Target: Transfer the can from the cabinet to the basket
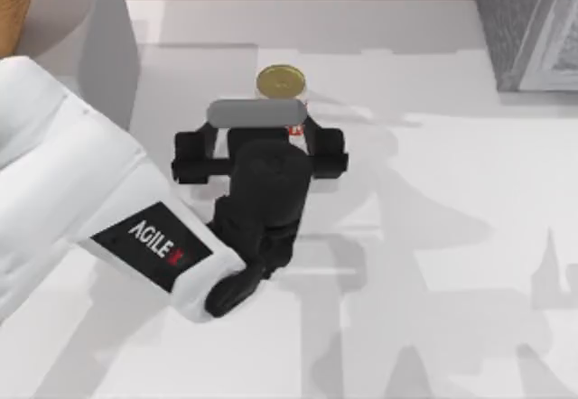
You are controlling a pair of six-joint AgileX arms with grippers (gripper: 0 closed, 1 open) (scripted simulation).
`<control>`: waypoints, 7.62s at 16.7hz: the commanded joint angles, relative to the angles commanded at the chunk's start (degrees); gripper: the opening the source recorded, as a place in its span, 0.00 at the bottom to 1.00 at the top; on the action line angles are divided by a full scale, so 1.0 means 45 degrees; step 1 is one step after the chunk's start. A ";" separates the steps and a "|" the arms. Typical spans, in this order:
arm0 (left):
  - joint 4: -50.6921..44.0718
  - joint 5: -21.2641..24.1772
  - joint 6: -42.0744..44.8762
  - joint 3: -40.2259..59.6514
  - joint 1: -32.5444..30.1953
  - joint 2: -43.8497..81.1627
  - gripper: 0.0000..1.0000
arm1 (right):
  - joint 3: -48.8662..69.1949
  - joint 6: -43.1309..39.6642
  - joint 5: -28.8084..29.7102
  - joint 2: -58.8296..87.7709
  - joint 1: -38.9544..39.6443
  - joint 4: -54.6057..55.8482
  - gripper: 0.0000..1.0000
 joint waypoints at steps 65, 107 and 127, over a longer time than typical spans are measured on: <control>-1.4164 -0.3099 -0.1878 -0.2155 -0.3091 -1.6079 0.00 | 0.0000 0.0000 0.0000 0.0000 0.0000 0.0000 1.00; -3.0471 2.1554 1.1360 1.9811 1.4278 -0.2894 0.00 | 0.0000 0.0000 0.0000 0.0000 0.0000 0.0000 1.00; -2.9536 2.5621 1.2483 2.1399 1.6425 -0.0626 0.00 | 0.0000 0.0000 0.0000 0.0000 0.0000 0.0000 1.00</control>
